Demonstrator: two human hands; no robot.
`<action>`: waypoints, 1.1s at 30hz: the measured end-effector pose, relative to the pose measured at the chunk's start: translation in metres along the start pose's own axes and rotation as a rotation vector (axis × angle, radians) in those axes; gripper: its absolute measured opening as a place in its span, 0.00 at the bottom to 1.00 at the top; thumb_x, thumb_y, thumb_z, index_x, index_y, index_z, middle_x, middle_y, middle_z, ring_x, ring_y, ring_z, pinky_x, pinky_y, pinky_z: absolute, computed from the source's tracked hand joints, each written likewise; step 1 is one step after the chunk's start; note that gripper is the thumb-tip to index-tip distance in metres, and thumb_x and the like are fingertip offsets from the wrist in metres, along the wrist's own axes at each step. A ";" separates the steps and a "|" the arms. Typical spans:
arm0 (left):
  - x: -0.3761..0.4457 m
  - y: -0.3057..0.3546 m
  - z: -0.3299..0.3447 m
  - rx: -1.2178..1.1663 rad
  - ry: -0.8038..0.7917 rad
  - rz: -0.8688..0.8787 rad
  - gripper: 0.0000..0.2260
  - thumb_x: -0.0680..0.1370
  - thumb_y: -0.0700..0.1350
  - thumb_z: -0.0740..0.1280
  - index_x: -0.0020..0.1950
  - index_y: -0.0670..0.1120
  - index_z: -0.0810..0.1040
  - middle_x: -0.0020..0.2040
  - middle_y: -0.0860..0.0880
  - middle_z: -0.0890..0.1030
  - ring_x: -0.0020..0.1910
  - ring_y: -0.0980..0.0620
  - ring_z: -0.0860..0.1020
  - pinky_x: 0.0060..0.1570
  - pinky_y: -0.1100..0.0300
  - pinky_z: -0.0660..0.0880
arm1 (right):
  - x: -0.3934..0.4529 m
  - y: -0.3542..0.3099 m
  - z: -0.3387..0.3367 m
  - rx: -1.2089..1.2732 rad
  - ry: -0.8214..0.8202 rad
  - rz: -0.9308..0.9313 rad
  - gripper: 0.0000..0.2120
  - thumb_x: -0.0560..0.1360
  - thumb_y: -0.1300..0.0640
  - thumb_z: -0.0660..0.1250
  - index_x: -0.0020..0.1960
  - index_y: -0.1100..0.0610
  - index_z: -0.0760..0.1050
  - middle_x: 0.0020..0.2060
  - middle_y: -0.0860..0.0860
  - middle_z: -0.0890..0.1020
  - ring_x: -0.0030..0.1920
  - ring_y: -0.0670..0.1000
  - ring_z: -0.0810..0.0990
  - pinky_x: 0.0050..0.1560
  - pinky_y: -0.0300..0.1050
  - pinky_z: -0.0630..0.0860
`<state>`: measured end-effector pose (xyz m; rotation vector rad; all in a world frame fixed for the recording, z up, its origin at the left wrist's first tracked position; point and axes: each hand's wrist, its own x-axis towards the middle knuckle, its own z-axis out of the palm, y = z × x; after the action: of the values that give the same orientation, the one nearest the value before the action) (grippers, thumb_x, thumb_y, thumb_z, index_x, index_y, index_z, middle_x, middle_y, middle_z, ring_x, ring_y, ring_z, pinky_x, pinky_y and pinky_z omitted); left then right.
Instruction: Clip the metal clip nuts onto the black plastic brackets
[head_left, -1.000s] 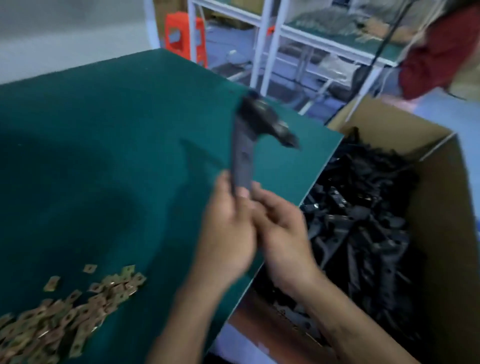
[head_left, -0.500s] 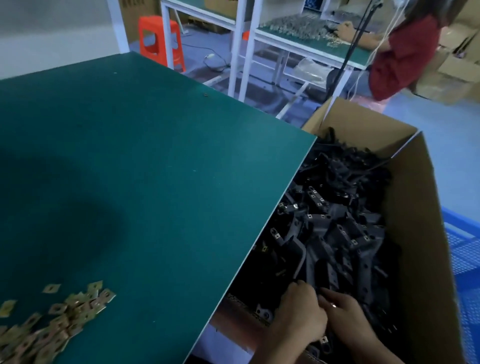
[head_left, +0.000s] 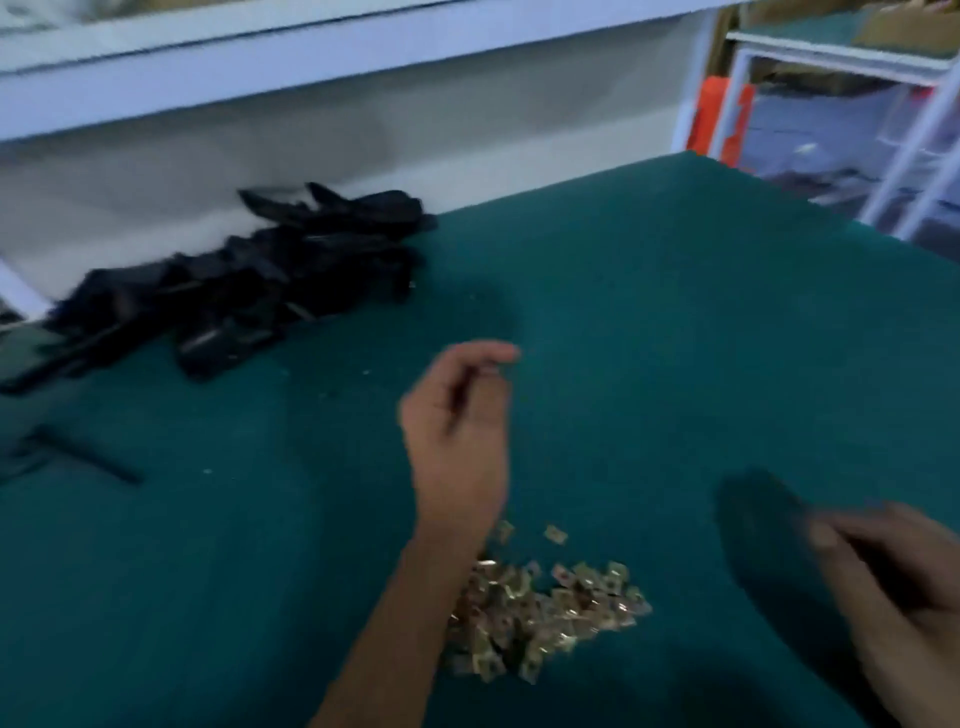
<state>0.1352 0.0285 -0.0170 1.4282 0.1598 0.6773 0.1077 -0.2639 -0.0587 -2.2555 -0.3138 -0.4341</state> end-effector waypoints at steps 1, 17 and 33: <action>0.011 -0.006 -0.017 -0.043 0.131 0.007 0.07 0.77 0.37 0.63 0.46 0.41 0.81 0.29 0.49 0.67 0.26 0.49 0.60 0.26 0.55 0.57 | 0.020 -0.018 0.021 0.040 -0.055 -0.023 0.07 0.79 0.45 0.66 0.48 0.43 0.82 0.41 0.41 0.82 0.41 0.43 0.81 0.43 0.37 0.74; 0.059 -0.055 -0.079 -0.043 0.341 -0.240 0.15 0.80 0.33 0.60 0.39 0.47 0.81 0.26 0.53 0.65 0.25 0.54 0.59 0.27 0.59 0.56 | 0.262 -0.168 0.349 -0.485 -0.351 -0.339 0.18 0.82 0.45 0.62 0.60 0.59 0.77 0.60 0.57 0.74 0.53 0.63 0.80 0.42 0.51 0.71; 0.051 -0.038 -0.078 0.548 0.192 0.302 0.08 0.78 0.42 0.68 0.57 0.44 0.78 0.52 0.51 0.79 0.55 0.51 0.77 0.53 0.55 0.74 | 0.217 -0.169 0.160 0.330 -0.204 -0.374 0.09 0.74 0.53 0.74 0.43 0.58 0.80 0.33 0.56 0.83 0.28 0.50 0.78 0.30 0.47 0.75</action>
<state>0.1507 0.1214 -0.0514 1.9332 0.3002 1.0762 0.2781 -0.0152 0.0433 -1.9183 -0.8571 -0.3145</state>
